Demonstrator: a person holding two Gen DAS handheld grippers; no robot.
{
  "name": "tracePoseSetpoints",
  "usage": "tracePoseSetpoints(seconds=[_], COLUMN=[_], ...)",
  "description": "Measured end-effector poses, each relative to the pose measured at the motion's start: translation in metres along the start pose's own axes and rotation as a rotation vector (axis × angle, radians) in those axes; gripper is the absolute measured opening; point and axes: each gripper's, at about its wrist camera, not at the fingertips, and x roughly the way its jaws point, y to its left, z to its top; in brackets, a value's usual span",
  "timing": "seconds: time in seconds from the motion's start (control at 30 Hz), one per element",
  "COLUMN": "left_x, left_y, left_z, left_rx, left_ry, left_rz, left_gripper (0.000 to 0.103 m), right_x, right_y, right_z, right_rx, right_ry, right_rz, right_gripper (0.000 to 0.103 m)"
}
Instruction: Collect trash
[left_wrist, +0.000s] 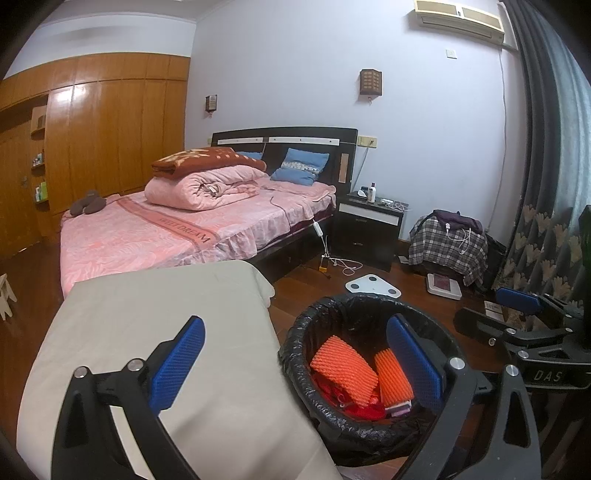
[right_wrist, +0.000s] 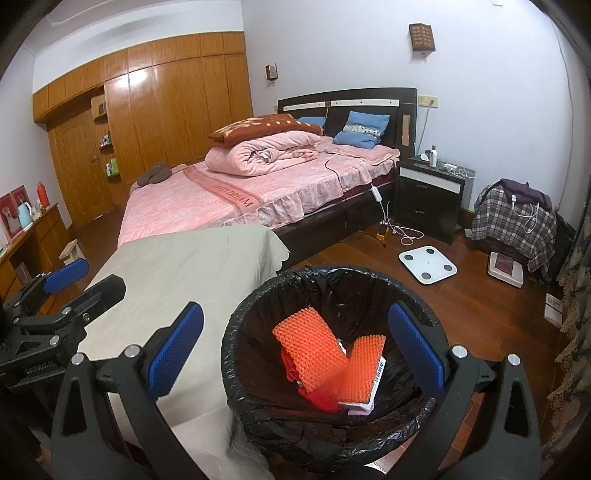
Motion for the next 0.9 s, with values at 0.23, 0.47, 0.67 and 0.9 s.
tracePoseSetpoints(seconds=[0.23, 0.47, 0.67, 0.9], left_x=[0.0000, -0.0001, 0.0000, -0.0003], left_y=[0.0005, 0.0024, 0.0025, 0.0033], left_z=[0.0000, 0.0003, 0.0005, 0.0001], left_rx=[0.000, -0.001, -0.001, -0.001], left_ry=[-0.001, 0.000, 0.000, 0.001], left_rz=[0.001, 0.002, 0.002, 0.002], left_gripper=[0.097, 0.097, 0.097, 0.097], right_x=[-0.0001, 0.0002, 0.0005, 0.0005], right_y=[0.0003, 0.0014, 0.0018, 0.0026], right_z=[0.0000, 0.0001, -0.0001, 0.0000], right_rx=[-0.002, -0.002, -0.001, 0.000], right_ry=[0.002, 0.001, 0.003, 0.004], right_rz=[0.001, 0.001, 0.001, 0.000], right_gripper=[0.097, 0.097, 0.097, 0.098])
